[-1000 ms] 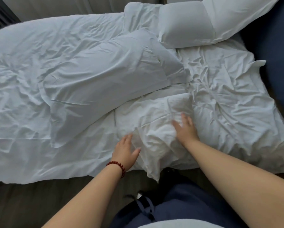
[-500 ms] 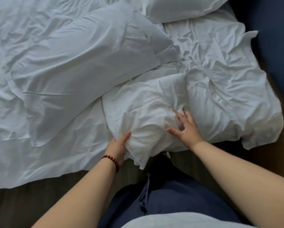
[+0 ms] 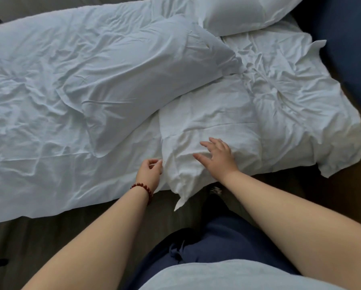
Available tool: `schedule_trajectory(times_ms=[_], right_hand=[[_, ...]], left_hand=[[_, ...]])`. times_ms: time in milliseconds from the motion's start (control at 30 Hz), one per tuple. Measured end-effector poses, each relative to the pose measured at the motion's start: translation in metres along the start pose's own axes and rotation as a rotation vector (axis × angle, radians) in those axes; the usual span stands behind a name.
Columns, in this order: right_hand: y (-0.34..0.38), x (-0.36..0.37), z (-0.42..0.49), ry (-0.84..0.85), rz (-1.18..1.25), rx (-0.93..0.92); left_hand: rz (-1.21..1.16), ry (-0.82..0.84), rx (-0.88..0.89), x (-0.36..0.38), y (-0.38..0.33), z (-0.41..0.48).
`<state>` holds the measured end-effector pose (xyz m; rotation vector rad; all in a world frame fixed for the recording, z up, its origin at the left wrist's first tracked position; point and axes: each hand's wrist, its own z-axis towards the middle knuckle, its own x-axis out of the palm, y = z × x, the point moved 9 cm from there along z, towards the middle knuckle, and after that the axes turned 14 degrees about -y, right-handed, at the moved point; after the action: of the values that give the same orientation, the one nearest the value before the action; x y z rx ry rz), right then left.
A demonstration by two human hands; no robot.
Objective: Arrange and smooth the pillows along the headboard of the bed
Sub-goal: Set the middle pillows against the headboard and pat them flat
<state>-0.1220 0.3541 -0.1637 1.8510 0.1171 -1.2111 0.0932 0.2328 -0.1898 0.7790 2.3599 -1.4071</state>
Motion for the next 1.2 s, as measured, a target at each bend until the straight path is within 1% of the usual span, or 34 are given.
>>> schedule_trajectory(times_ms=[200,400,467,533,633,667,733,767,833,867,933,967,1033,1067,1100,1133,1167,1200], right_hand=[[0.041,0.021,0.022,-0.043,0.007,-0.016],[0.085,0.06,0.082,-0.04,0.055,0.003],[0.105,0.075,0.108,-0.046,0.049,0.028],[0.129,0.088,0.13,-0.041,0.097,0.059],[0.169,0.109,0.154,-0.004,0.179,0.09],[0.181,0.118,0.158,0.018,0.196,0.093],[0.2,0.136,0.163,0.047,0.234,0.126],[0.205,0.141,0.164,0.025,0.264,0.168],[0.207,0.153,0.162,-0.066,0.365,0.292],[0.204,0.161,0.158,-0.106,0.432,0.37],[0.199,0.185,0.148,-0.123,0.57,0.528],[0.196,0.201,0.143,-0.119,0.676,0.62],[0.202,0.232,0.136,-0.098,0.972,0.829],[0.209,0.241,0.137,-0.114,1.092,0.908],[0.213,0.246,0.141,-0.161,1.148,0.959],[0.218,0.247,0.145,-0.207,1.148,0.996],[0.219,0.246,0.149,-0.264,1.126,1.017],[0.217,0.242,0.152,-0.336,1.089,1.035]], left_hand=[[-0.072,-0.019,-0.001,-0.027,-0.012,0.031],[-0.052,-0.06,0.025,-0.067,-0.042,0.104],[-0.047,-0.11,0.02,-0.089,-0.052,0.133],[-0.086,-0.166,-0.03,-0.115,-0.056,0.161],[-0.214,-0.177,-0.174,-0.143,-0.054,0.194],[-0.206,-0.19,-0.202,-0.151,-0.053,0.203],[-0.088,-0.214,-0.196,-0.167,-0.055,0.223],[-0.038,-0.187,-0.194,-0.171,-0.054,0.236],[0.008,-0.047,-0.228,-0.17,-0.056,0.258],[0.005,0.045,-0.248,-0.166,-0.058,0.268],[-0.071,0.189,-0.277,-0.158,-0.065,0.284],[-0.129,0.243,-0.294,-0.153,-0.071,0.292],[-0.253,0.326,-0.363,-0.144,-0.081,0.305],[-0.287,0.351,-0.403,-0.14,-0.083,0.312],[-0.299,0.382,-0.41,-0.134,-0.085,0.32],[-0.29,0.407,-0.396,-0.13,-0.089,0.323],[-0.253,0.41,-0.371,-0.125,-0.09,0.329],[-0.166,0.375,-0.334,-0.126,-0.09,0.332]])
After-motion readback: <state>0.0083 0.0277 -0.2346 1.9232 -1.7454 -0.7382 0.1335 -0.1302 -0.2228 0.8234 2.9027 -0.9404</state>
